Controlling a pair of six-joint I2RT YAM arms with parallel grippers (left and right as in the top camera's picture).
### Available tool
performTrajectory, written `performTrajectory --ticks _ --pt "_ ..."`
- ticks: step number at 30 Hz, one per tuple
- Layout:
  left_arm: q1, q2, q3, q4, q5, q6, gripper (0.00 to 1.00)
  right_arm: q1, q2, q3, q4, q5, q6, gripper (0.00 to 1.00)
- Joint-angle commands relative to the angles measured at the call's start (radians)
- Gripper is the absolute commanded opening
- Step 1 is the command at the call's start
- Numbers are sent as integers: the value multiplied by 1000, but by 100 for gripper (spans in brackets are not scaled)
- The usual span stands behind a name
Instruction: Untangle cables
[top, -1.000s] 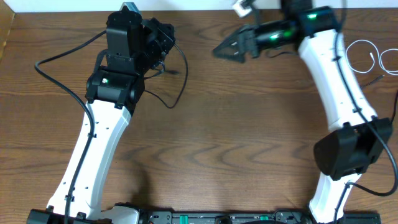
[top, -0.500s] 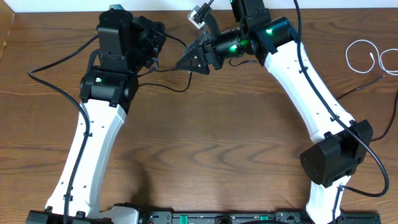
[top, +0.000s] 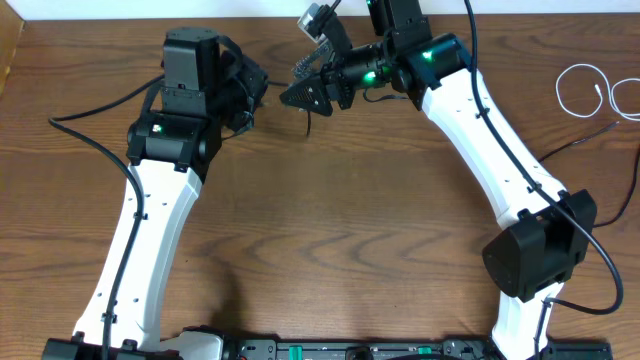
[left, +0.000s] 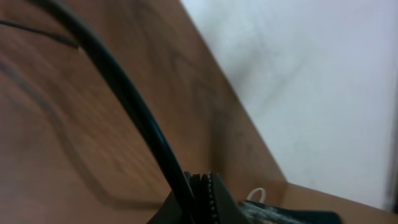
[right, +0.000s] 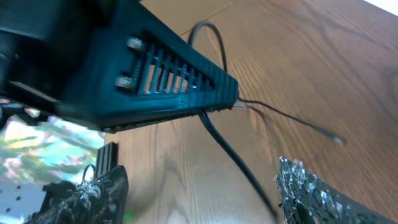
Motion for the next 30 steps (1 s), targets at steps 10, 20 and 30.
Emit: performTrajectory --ticks 10,20,30 --pt "6 2 5 -18 77 -37 7 51 -29 -6 -174 131 -224 72" --pt "6 2 5 -10 170 -193 8 79 -25 -7 -169 160 -224 41" --pt "6 2 5 -10 213 -326 8 78 -25 -7 -170 168 -185 1"
